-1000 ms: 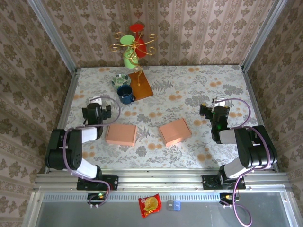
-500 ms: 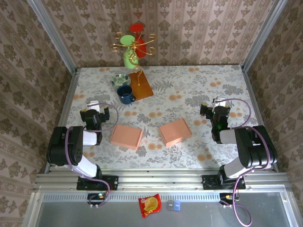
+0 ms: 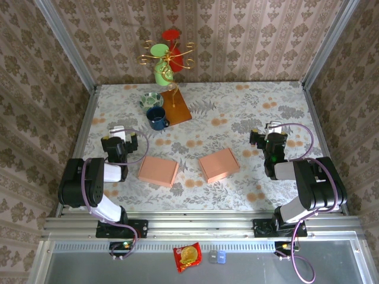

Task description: Fold the paper box

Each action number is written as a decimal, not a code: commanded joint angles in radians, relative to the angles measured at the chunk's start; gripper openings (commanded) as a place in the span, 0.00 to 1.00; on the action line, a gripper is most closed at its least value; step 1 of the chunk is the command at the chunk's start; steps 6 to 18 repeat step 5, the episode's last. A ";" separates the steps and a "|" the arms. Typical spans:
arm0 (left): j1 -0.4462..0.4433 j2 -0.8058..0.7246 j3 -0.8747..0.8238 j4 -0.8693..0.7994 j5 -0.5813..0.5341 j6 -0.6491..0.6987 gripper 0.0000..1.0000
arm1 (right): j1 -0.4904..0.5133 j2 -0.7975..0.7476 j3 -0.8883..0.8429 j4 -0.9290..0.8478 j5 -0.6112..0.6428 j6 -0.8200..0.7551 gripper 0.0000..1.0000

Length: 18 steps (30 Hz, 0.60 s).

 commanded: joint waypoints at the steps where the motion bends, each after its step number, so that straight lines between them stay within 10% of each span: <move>1: 0.000 -0.004 0.013 0.018 0.016 0.019 1.00 | 0.004 0.006 0.006 0.027 0.039 -0.010 1.00; 18: 0.000 -0.003 0.013 0.018 0.017 0.019 1.00 | 0.010 0.002 -0.011 0.057 0.040 -0.019 1.00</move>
